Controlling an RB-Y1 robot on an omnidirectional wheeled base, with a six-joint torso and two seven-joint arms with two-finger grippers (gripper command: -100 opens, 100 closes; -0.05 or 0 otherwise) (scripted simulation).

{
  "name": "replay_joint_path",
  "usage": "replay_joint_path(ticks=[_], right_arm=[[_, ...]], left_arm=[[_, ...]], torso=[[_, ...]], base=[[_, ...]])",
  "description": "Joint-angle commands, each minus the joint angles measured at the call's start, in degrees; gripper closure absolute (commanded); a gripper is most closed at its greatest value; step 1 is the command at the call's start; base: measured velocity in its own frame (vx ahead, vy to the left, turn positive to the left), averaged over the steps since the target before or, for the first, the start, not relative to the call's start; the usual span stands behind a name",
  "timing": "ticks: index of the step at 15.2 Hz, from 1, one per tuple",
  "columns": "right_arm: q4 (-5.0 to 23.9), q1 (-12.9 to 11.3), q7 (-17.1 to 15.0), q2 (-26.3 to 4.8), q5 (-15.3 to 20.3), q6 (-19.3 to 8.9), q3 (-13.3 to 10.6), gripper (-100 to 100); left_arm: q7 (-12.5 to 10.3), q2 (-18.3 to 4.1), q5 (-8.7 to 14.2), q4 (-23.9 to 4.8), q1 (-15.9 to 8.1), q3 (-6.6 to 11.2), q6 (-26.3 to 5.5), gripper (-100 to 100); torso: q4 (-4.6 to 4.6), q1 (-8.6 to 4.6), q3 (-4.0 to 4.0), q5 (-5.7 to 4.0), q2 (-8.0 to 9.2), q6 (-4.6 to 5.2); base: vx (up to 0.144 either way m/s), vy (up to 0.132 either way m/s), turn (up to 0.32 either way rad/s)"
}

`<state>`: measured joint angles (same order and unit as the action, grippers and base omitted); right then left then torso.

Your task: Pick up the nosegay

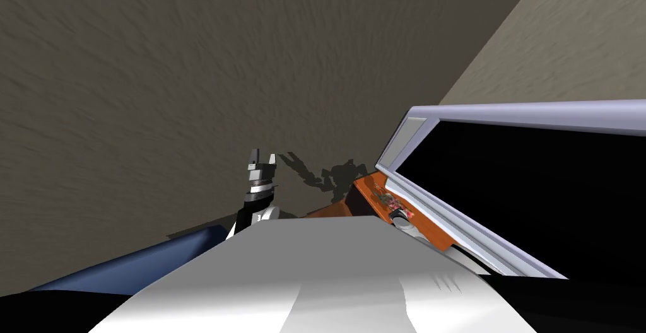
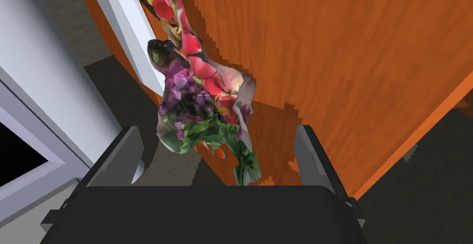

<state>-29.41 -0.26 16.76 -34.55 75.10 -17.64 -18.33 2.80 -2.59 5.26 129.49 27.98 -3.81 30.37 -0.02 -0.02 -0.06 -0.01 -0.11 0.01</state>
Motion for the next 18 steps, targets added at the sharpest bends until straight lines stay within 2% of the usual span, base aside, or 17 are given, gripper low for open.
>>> replay_joint_path(ticks=[1, 4, 5, 7, 9, 10, 11, 13, 14, 15, 18], right_arm=[[2.86, -0.35, -0.02, 0.09, 2.44, -1.1, -0.73, -100], [3.13, -0.35, -0.02, 0.09, 2.44, -1.1, -0.73, -100], [4.56, -0.47, 0.2, 0.28, 3.45, -1.55, -1.09, -100], [4.56, -0.47, 0.2, 0.28, 3.45, -1.55, -1.09, -100], [6.65, -0.51, 0.51, 0.86, 4.89, -2.06, -1.68, -100], [6.08, -0.74, -0.13, 0.56, 4.63, -1.77, -1.66, -100], [6.5, -0.56, -0.53, 2.26, 5.2, -3.55, -2.04, -100], [6.5, -0.56, -0.53, 2.26, 5.2, -3.55, -2.04, -100], [5.96, -0.4, 0.75, 2.03, 4.57, -3.22, -1.59, -100], [5.98, -0.39, 0.55, 2.05, 4.61, -3.33, -1.63, 100], [5.98, -0.35, 0.53, 2.16, 4.61, -3.26, -1.66, 100]], left_arm=[[0.0, 0.0, 0.0, 0.0, 0.0, 0.0, 0.0, 0], [0.0, 0.0, 0.0, 0.0, 0.0, 0.0, 0.0, 0], [0.0, 0.0, 0.0, 0.0, 0.01, 0.0, 0.0, 0], [0.0, 0.0, 0.0, 0.0, 0.0, 0.0, 0.0, 0], [0.0, 0.0, 0.0, 0.0, 0.0, 0.0, 0.0, 0], [0.0, 0.0, 0.0, 0.0, 0.0, 0.0, 0.0, 0], [0.0, 0.0, 0.0, 0.0, 0.0, 0.0, 0.0, 0], [0.0, -0.01, 0.0, 0.0, 0.01, 0.01, 0.0, 0], [0.0, -0.01, 0.0, 0.0, 0.01, 0.01, 0.0, 0], [0.0, -0.01, 0.0, 0.0, 0.01, 0.01, 0.0, 0], [0.0, 0.0, 0.0, 0.0, 0.0, 0.01, 0.0, 0]], torso=[[0.0, 0.0, 0.0, 0.0, 0.0, 0.0], [-0.01, 0.01, -0.02, 0.0, -0.03, 0.02], [-0.01, 0.0, -0.01, 0.0, 0.0, 0.04], [0.0, 0.0, 0.01, 0.0, 0.01, 0.01], [0.0, 0.0, 0.01, 0.0, 0.02, 0.01], [0.0, 0.0, 0.0, 0.0, 0.0, 0.0], [0.0, -0.01, 0.0, 0.0, 0.0, 0.02], [-0.01, -0.39, -0.04, -0.07, -0.07, 0.01], [-0.01, -0.44, -0.03, -0.09, -0.05, 0.03], [-0.01, -0.35, -0.02, -0.08, -0.02, 0.03], [0.04, -0.06, 0.04, 0.09, 0.04, 0.02]], base=[[0.024, 0.014, 0.237], [0.017, 0.006, 0.068], [0.011, 0.008, 0.066], [0.01, 0.004, 0.067], [0.014, 0.006, 0.101], [0.012, 0.003, 0.049], [0.036, -0.075, 0.01], [0.03, -0.116, 0.021], [0.012, -0.057, 0.013], [0.005, -0.022, 0.004], [0.001, -0.005, 0.002]])
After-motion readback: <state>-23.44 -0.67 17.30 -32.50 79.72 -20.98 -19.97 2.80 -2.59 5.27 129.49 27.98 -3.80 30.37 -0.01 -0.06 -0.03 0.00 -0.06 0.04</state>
